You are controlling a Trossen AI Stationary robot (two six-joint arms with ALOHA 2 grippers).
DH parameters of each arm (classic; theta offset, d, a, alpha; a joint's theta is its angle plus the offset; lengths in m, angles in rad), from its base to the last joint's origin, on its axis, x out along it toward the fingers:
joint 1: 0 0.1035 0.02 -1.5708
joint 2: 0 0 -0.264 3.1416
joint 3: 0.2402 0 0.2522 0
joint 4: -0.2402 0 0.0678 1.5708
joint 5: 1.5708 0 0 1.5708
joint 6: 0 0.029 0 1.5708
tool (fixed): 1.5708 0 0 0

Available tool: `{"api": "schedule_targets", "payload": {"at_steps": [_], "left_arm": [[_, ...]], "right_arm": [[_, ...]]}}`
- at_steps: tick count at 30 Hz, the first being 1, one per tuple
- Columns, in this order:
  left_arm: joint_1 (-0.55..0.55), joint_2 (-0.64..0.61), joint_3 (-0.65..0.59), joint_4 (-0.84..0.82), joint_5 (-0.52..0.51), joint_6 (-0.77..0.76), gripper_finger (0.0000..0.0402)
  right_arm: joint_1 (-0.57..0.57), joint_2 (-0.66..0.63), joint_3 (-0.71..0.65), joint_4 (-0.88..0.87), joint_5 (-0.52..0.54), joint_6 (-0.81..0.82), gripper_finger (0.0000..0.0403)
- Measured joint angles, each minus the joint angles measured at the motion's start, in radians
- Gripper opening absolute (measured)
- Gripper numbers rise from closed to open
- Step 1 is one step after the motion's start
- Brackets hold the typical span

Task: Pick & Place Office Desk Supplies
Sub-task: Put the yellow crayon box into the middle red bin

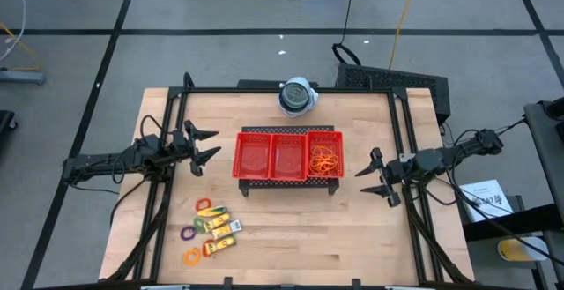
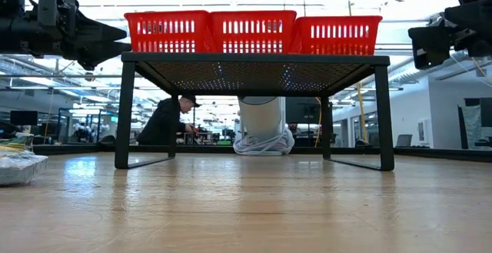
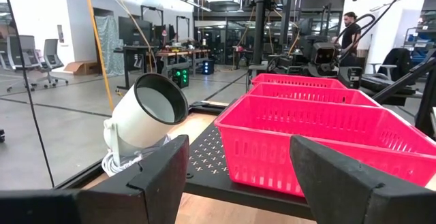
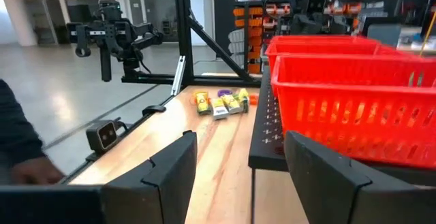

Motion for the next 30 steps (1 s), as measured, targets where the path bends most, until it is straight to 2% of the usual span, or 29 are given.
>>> {"api": "schedule_targets", "payload": {"at_steps": [4,20,30], "left_arm": [[0.0,0.0,0.0,0.0,0.0,0.0,0.0267],[0.0,0.0,0.0,0.045,0.0,-0.012,0.0267],[0.0,0.0,0.0,0.161,0.0,-0.304,0.0267]], "right_arm": [[0.0,0.001,0.0,0.0,0.0,0.058,0.0214],[0.0,0.001,-0.001,0.002,0.001,0.061,0.0214],[0.0,0.001,-0.001,0.002,0.001,0.06,0.0211]]}}
